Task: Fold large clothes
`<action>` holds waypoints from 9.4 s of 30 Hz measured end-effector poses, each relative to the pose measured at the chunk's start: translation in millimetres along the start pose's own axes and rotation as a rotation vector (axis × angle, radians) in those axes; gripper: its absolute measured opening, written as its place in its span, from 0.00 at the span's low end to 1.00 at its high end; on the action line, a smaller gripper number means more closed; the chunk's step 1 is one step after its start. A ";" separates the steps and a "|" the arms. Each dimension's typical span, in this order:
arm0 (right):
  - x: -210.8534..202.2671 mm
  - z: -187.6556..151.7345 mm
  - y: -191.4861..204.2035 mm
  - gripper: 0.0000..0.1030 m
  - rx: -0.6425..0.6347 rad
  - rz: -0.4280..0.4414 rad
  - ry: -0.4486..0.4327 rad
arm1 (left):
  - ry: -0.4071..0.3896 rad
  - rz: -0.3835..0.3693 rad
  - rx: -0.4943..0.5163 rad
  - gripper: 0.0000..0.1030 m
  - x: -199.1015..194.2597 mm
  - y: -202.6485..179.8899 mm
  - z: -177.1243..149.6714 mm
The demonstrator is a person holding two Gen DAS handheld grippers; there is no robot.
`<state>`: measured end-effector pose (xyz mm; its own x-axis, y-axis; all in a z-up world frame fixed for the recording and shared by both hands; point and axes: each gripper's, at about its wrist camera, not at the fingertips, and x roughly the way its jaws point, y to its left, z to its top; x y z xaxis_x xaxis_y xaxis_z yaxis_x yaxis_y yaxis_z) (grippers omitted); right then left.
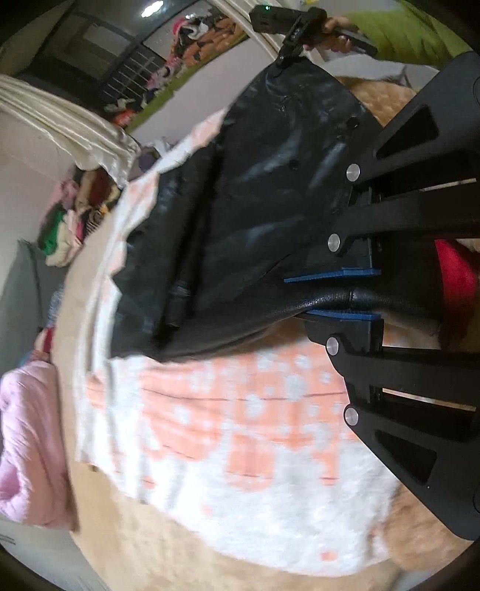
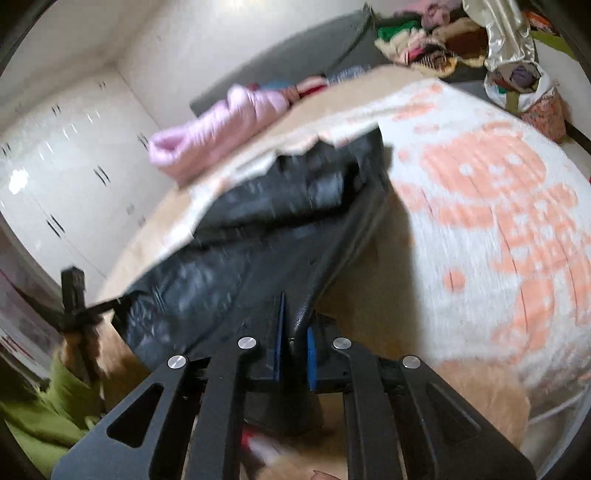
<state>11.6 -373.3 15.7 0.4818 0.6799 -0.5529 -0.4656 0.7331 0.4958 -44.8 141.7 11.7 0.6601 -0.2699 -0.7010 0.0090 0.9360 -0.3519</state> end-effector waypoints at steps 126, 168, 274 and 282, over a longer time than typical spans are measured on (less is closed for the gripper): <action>300.3 204.5 -99.7 0.17 -0.055 -0.508 -0.011 | -0.041 0.319 0.042 0.26 253.2 55.0 225.1; 222.4 148.6 -90.5 0.32 0.180 -0.171 0.114 | 0.089 0.086 -0.157 0.38 183.5 45.4 139.6; 319.9 19.0 262.9 0.17 -0.976 -0.157 -0.066 | 0.111 -0.191 -0.373 0.48 188.2 87.8 178.0; 256.2 46.0 246.8 0.15 -0.860 -0.095 -0.168 | -0.025 -0.116 -0.257 0.39 145.3 6.3 198.8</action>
<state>54.2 -17.4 27.3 0.6181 0.6600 -0.4271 -0.7830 0.5648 -0.2604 200.6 153.3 30.9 0.6842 -0.3632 -0.6324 -0.1030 0.8103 -0.5768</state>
